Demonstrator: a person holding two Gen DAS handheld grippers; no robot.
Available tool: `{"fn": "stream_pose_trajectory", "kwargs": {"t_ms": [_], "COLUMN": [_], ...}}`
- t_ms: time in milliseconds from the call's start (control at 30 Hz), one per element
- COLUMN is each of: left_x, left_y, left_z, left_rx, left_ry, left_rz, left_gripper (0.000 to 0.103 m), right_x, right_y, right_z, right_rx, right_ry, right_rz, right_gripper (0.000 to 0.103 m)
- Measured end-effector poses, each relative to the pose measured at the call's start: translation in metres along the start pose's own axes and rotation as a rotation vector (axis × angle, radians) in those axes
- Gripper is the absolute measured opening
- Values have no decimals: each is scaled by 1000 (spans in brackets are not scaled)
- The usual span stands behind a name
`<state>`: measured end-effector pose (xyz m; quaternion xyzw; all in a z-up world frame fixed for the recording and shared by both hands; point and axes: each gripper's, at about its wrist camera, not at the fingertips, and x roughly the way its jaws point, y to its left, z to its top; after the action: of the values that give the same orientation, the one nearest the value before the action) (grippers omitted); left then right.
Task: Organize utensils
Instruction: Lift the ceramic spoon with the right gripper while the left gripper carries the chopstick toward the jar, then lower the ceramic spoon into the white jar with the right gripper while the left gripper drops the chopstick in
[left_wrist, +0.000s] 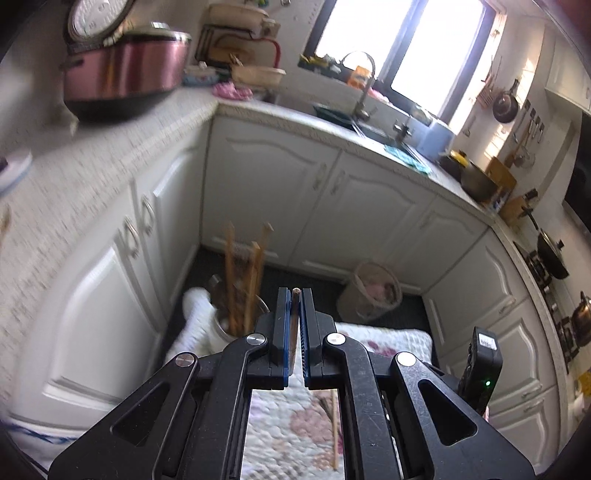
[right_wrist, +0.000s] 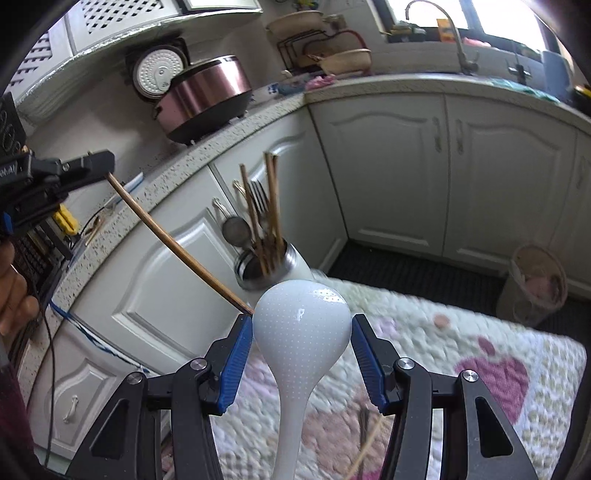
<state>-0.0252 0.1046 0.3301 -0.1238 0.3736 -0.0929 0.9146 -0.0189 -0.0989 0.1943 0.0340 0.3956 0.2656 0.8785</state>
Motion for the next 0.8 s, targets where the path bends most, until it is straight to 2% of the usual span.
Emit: {"fn": "stream_pose_trajectory", "kwargs": {"t_ms": [167,333,467,633,800], "left_x": [-18,-8,16,54,77], "left_y": [17,35,47,61,68], "left_z": [35,52,49,30,17], "left_rx": [7,3,-9,-34,-56], "left_ry": [-51,-72,-52,30,72], "left_rz": [51,117,155,168,170], "left_gripper": [3,3,3,3,3], "right_x": [12,31,52,76,89], "right_y": [18,31,39,50,48], "right_z": [29,55,67,74,74], "right_rx": [-29,-42,-53,-92,-115], "right_ry": [-35,-78,-88,-60,-33], "right_rz": [15,10,12,20,6], "right_gripper": [53,53,53,53,53]}}
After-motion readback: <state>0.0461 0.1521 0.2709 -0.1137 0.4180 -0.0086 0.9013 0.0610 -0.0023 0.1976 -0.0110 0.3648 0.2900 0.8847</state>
